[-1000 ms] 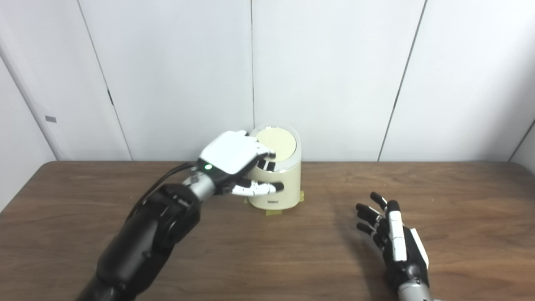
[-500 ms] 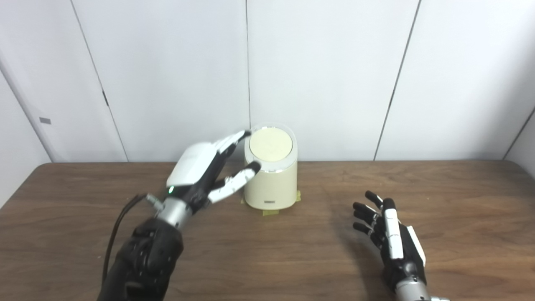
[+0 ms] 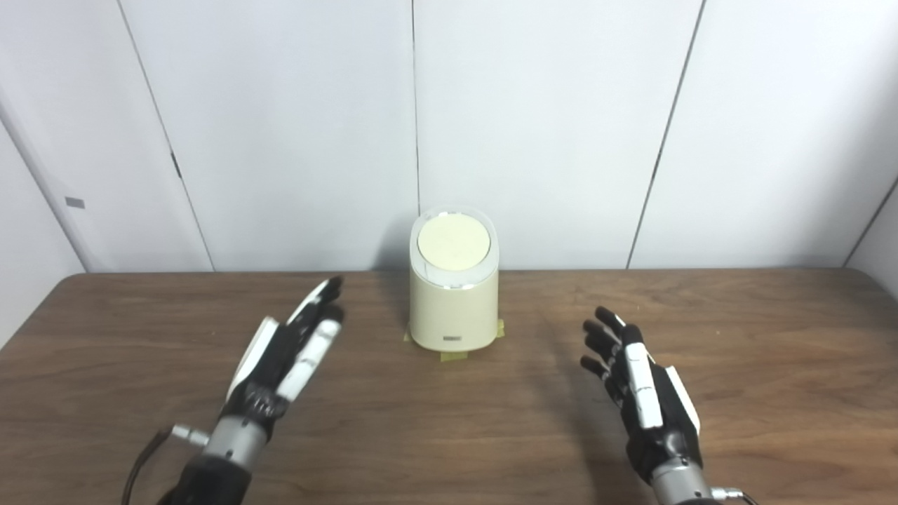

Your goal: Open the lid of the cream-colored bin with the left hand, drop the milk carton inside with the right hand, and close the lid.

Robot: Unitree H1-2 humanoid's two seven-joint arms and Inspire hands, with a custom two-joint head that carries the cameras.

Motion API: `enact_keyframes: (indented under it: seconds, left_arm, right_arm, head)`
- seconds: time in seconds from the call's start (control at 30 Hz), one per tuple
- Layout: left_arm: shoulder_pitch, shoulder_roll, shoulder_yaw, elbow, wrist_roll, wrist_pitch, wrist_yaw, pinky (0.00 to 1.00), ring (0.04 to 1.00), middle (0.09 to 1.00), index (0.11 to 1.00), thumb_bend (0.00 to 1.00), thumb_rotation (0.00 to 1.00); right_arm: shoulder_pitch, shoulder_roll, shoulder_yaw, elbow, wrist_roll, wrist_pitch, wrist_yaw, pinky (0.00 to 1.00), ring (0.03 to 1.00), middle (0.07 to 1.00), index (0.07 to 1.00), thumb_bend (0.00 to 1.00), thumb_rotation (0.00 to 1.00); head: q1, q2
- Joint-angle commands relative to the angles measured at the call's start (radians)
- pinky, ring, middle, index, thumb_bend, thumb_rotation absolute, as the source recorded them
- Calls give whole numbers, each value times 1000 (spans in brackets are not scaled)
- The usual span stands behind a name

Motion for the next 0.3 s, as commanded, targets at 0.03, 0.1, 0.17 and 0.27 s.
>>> enact_keyframes:
  seconds: [0.03,0.1,0.17,0.27]
  left_arm:
    - [-1,-11,32,-21,-104,7,23,914,947,978,990,495,1000]
    - [15,-21,51,-27,-153,10,36,935,954,979,994,495,1000]
    - [24,-22,57,-34,-176,10,49,956,960,982,998,503,1000]
    - [29,-4,58,-46,-198,16,62,972,975,991,1000,498,1000]
  right_arm:
    - [-28,0,3,-68,-8,8,3,884,928,915,903,518,988]
    - [-26,-6,1,-79,-8,14,7,894,938,925,905,529,997]
    - [-27,-10,-3,-87,-5,20,10,905,947,935,909,527,1000]
    - [-29,-18,-9,-106,3,45,16,958,979,967,935,525,1000]
  head:
    - [-6,8]
    - [-5,19]
    - [-6,25]
    - [-2,39]
